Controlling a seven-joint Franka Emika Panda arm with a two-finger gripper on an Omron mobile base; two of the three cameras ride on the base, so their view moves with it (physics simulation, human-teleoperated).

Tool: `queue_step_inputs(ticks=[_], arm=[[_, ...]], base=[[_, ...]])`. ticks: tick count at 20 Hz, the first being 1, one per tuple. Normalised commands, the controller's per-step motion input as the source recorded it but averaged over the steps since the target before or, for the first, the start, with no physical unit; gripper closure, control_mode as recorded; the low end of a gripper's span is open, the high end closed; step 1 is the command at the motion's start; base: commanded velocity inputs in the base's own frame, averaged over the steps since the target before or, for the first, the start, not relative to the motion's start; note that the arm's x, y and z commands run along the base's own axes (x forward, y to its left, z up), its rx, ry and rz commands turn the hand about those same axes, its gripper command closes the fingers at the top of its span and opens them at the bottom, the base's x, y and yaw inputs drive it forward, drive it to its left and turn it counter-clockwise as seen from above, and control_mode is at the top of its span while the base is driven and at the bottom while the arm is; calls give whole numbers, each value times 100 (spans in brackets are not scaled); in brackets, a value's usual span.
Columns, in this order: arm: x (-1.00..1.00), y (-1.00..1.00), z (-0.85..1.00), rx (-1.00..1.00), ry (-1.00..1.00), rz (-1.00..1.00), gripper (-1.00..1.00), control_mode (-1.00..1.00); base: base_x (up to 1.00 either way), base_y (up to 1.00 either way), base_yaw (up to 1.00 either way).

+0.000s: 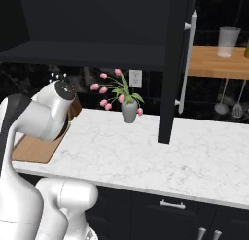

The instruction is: Pick the kettle from the counter and place it on the tray. Then pick the mug from the cabinet and place it on the tray. Then close the cabinet doors.

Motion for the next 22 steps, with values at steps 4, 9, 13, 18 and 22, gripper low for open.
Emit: queue_step_inputs(ticks=[4,9,13,18,22], arm=[[11,44,-65,-6,-1,7,100,-100],[20,31,-65,-8,0,14,100,-100],[33,13,-42,0,-3,9,100,-100],[34,18,-28,0,-8,2,100,-100],[32,27,-31,-3,0,0,100,-100]], base=[[0,0,0],[0,0,0],[0,0,0],[0,0,0],[0,0,0]])
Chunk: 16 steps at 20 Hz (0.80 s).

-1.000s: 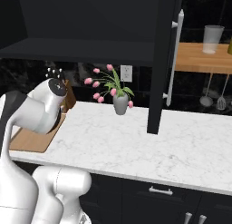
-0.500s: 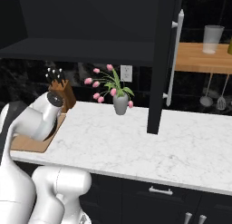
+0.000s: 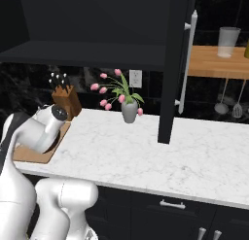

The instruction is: Pick the kettle from the counter and place it on the tray. Then pick the mug from the cabinet and place it on the tray. Then close the cabinet doors.

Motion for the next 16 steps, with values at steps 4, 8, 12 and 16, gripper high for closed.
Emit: queue_step_inputs(ticks=[4,8,12,16], arm=[[34,24,-27,-7,0,0,100,-100],[34,18,-31,-8,0,0,100,-100],[27,19,-39,-11,0,0,100,-100],[19,13,-39,-7,0,0,100,-100]], base=[[0,0,0],[0,0,0],[0,0,0],[0,0,0]])
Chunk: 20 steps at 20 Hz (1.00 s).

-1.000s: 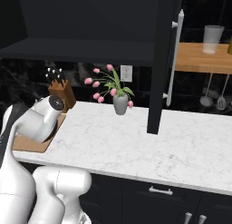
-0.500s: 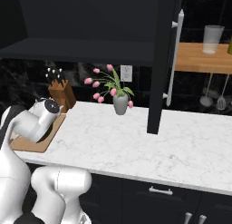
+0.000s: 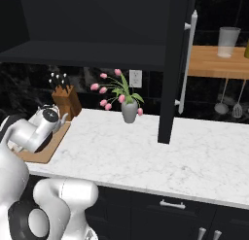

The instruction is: Pick the kettle from the counter and place it on the tray. Then pick the mug from the cabinet and place it on the tray. Then close the cabinet doors.

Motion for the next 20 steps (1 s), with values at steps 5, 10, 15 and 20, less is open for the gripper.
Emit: queue_step_inputs(ticks=[5,10,15,20], arm=[[13,10,-31,0,0,0,100,-100],[9,6,-26,0,-1,0,100,-100],[15,1,-23,0,0,0,100,-100],[11,0,-18,0,-3,0,100,-100]], base=[[0,0,0],[0,0,0],[0,0,0],[0,0,0]])
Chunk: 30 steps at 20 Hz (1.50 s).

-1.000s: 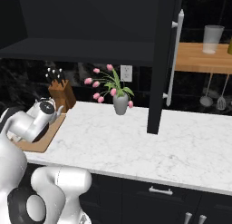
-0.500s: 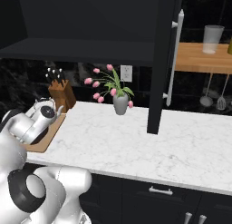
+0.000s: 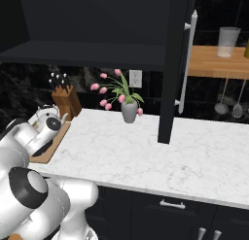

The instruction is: Pick the kettle from the counter and place it on the tray. Then pick the mug from the cabinet and place it on the tray. Then close the cabinet doors.

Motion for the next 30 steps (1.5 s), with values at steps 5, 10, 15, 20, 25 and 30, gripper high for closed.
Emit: queue_step_inputs(ticks=[5,10,15,20,25,30], arm=[[5,0,-14,0,-3,0,100,-100],[7,0,-9,0,-2,0,100,-100],[9,0,-7,0,0,0,100,-100],[11,0,-2,1,0,0,100,-100],[7,0,-5,1,0,0,100,-100],[0,0,-11,1,-1,0,100,-100]], base=[[0,0,0],[0,0,0],[0,0,0],[0,0,0],[0,0,0],[0,0,0]])
